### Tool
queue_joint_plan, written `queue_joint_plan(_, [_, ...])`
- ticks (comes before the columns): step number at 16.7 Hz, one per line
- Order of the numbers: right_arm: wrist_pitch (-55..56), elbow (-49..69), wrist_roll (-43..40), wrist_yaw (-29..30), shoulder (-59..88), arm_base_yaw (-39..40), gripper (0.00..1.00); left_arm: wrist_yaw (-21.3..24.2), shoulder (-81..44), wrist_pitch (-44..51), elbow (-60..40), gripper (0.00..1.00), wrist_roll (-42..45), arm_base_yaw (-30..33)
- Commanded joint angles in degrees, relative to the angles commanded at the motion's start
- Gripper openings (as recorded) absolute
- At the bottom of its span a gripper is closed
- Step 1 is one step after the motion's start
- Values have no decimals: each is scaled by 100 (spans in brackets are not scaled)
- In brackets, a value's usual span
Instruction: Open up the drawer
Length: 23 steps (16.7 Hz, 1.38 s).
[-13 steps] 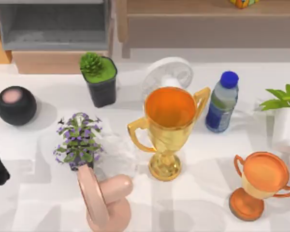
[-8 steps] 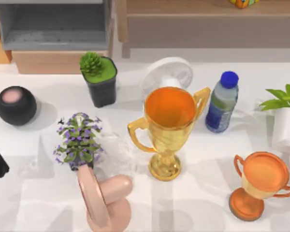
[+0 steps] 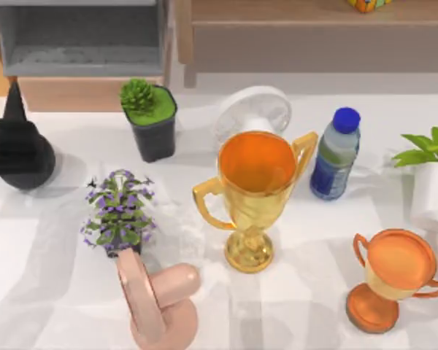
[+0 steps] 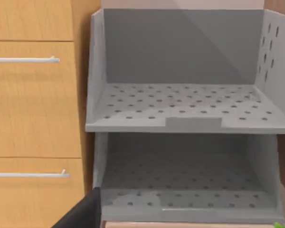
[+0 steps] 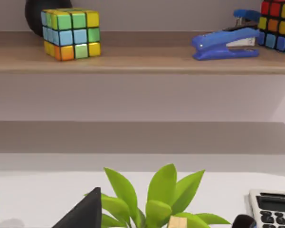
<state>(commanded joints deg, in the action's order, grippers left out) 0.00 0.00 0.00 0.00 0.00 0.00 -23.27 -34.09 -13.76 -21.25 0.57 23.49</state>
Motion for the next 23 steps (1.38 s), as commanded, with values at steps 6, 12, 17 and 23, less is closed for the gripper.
queue_joint_plan(6, [0, 0, 0, 0, 0, 0, 100, -1147, -1770, -674, -1043, 100, 29, 1161])
queue_joint_plan(12, [0, 0, 0, 0, 0, 0, 100, -1246, -1910, -732, -1127, 100, 33, 1254])
queue_joint_plan(17, [0, 0, 0, 0, 0, 0, 100, -795, -2523, -1132, -1427, 100, 657, 636])
queue_joint_plan(23, [0, 0, 0, 0, 0, 0, 100, 893, -4890, -2486, -2389, 100, 3370, -1644])
